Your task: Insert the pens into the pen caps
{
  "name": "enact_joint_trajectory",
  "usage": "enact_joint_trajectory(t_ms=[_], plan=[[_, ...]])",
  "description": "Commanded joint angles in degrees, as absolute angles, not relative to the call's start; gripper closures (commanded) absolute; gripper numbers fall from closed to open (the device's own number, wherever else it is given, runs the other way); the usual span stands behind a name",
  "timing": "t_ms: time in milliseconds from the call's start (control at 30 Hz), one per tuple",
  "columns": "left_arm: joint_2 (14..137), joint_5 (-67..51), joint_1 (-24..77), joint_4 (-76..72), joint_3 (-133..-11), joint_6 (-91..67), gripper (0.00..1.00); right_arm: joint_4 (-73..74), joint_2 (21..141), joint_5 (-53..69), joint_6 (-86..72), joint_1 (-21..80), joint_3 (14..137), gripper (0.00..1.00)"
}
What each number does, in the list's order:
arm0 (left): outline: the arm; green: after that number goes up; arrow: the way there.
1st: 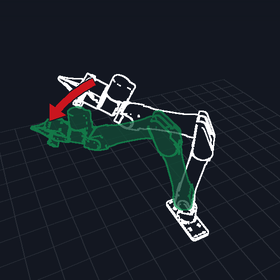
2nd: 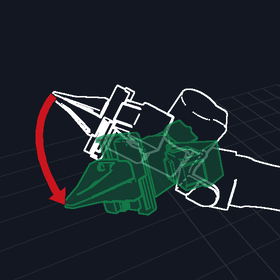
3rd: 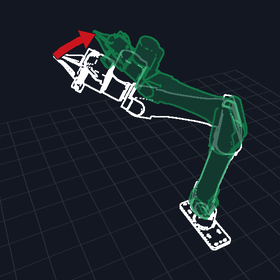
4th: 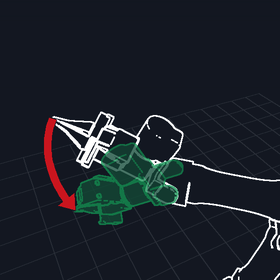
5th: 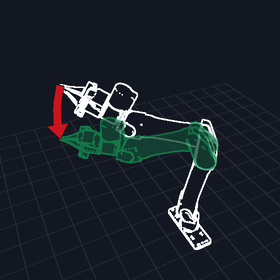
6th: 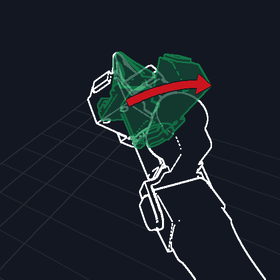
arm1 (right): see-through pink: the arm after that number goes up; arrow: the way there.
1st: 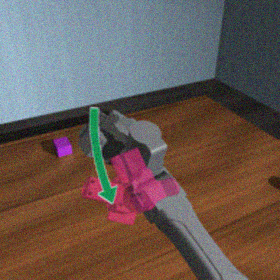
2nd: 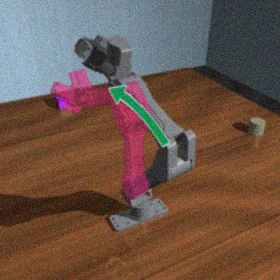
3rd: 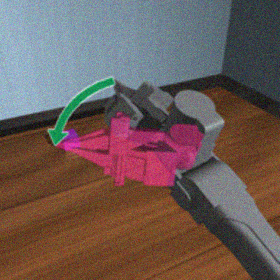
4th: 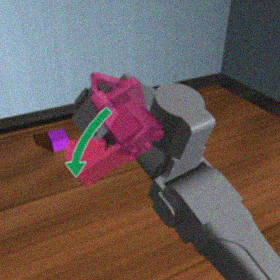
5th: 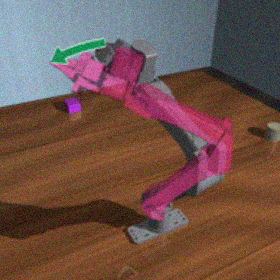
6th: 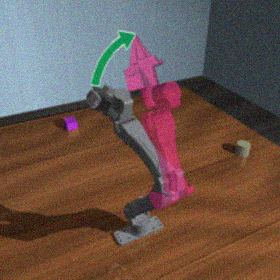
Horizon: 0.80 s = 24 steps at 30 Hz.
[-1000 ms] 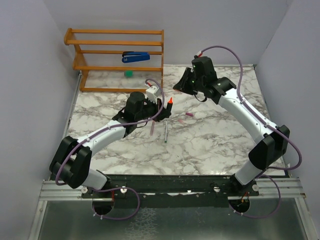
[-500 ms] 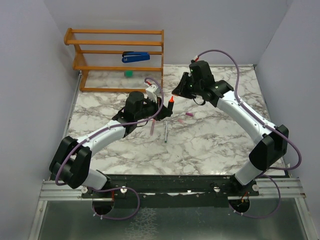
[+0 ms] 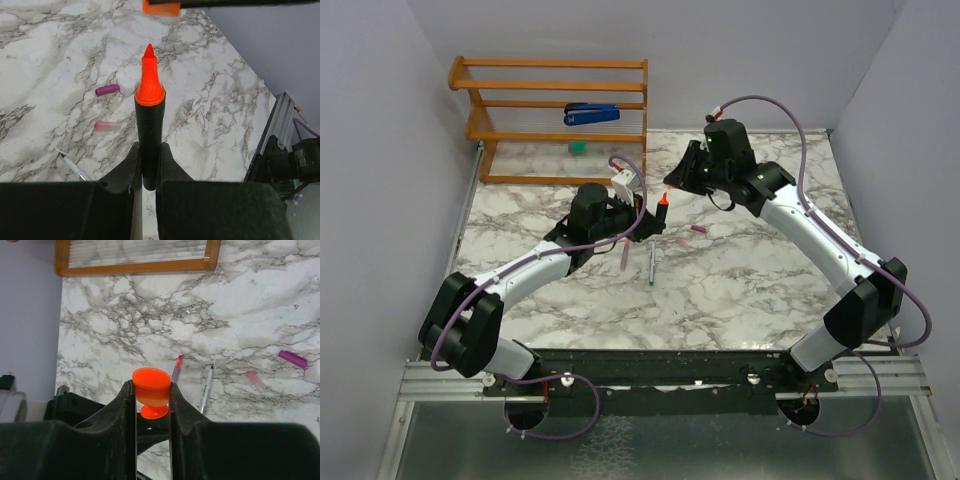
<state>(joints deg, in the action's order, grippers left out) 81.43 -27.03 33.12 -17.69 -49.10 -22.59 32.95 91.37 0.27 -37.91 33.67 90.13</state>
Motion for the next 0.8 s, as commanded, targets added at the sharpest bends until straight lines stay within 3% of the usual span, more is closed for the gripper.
enact_joint_trajectory(t_ms=[0,767], plan=[[80.8,-29.1,33.5,-19.1,-47.6,-23.1,1.0,29.5,87.6,-2.3,-38.3,34.0,89.8,0.99],[81.1,-28.3,33.5,-19.1,-48.6,-21.7,1.0,30.5,89.6,3.4,-38.9,36.1,86.5,0.99]])
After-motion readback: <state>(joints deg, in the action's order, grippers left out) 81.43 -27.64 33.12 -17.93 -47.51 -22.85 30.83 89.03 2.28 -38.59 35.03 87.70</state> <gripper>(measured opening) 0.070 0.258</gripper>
